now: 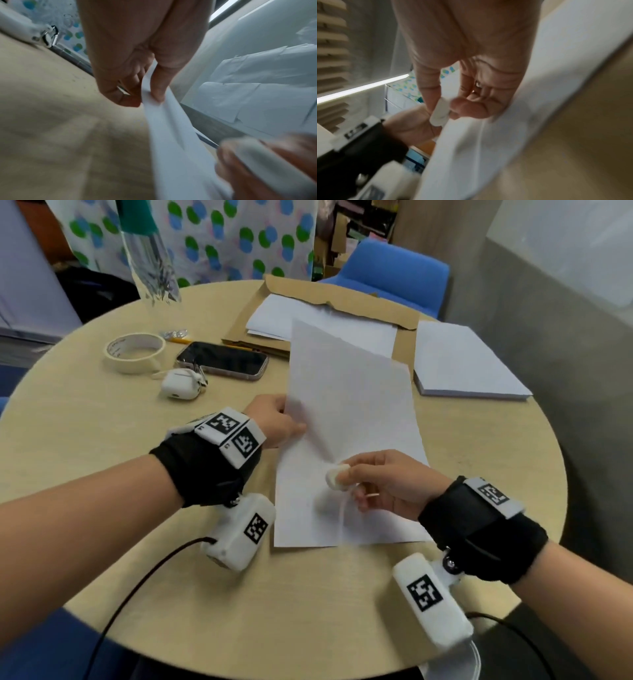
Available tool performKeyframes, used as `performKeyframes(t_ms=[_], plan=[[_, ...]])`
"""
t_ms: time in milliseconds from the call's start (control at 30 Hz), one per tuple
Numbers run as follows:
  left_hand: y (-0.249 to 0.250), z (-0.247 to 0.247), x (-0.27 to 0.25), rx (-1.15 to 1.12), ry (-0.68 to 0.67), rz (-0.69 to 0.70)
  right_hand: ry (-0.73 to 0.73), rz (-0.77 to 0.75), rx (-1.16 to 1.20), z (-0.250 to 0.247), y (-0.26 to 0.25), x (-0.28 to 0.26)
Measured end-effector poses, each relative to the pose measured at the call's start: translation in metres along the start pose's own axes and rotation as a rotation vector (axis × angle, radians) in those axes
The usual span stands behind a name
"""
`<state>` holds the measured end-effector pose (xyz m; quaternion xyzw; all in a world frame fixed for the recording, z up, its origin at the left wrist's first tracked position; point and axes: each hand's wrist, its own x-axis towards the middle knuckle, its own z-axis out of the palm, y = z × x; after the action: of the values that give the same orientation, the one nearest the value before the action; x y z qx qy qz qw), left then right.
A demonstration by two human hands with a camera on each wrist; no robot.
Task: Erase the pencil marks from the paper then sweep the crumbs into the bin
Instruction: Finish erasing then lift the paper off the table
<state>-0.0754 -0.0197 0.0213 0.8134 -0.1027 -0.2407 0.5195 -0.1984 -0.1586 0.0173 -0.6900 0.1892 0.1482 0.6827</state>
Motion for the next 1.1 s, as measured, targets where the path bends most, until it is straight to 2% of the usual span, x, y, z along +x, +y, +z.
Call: performKeyframes(t_ms=[133,233,333,400,433,467,533,567,600,633,733,767,833,867,967,1000,1033,1100], plan=[[0.011,-0.004,-0.006,-0.313,-0.009,0.083,0.112,-0.405,0.073,-0.015,-0.034,-0.001],[0.023,-0.007,-0.008,-0.489,-0.087,0.152,0.078,-0.681,0.101,-0.026,-0.063,-0.004],[0.037,-0.008,-0.007,-0.631,-0.178,0.226,0.014,-0.798,0.139,-0.026,-0.08,-0.005],[0.045,-0.006,-0.007,-0.713,-0.206,0.265,-0.002,-0.735,0.181,-0.022,-0.077,0.001],[0.049,-0.006,-0.007,-0.748,-0.204,0.272,0.001,-0.656,0.115,-0.02,-0.07,0.005],[0.053,-0.007,-0.008,-0.773,-0.196,0.275,-0.001,-0.547,-0.067,-0.019,-0.061,0.006],[0.057,-0.009,-0.007,-0.785,-0.187,0.285,-0.04,-0.312,-0.589,-0.02,-0.045,0.002],[0.059,-0.01,-0.007,-0.789,-0.194,0.295,-0.041,-0.252,-0.722,-0.022,-0.042,-0.002],[0.06,-0.011,-0.007,-0.798,-0.2,0.304,-0.024,-0.255,-0.732,-0.024,-0.044,-0.008],[0.061,-0.011,-0.007,-0.81,-0.211,0.309,0.002,-0.323,-0.625,-0.026,-0.051,-0.015],[0.064,-0.008,-0.006,-0.822,-0.26,0.327,-0.047,-0.576,0.101,-0.029,-0.079,-0.03],[0.067,-0.005,-0.008,-0.824,-0.275,0.327,-0.068,-0.615,0.253,-0.029,-0.085,-0.03],[0.071,0.0,-0.009,-0.85,-0.307,0.331,-0.064,-0.573,0.3,-0.025,-0.083,-0.021],[0.074,0.002,-0.011,-0.85,-0.301,0.336,-0.04,-0.493,0.174,-0.022,-0.075,-0.014],[0.077,-0.006,-0.008,-0.807,-0.183,0.322,0.006,-0.192,-0.693,-0.017,-0.044,-0.003],[0.077,-0.013,-0.007,-0.822,-0.149,0.313,0.01,-0.137,-0.852,-0.02,-0.038,-0.003],[0.078,-0.02,-0.01,-0.824,-0.124,0.323,0.031,-0.118,-0.876,-0.023,-0.037,-0.005],[0.074,-0.035,-0.006,-0.861,-0.038,0.372,0.115,-0.151,-0.682,-0.033,-0.042,-0.01]])
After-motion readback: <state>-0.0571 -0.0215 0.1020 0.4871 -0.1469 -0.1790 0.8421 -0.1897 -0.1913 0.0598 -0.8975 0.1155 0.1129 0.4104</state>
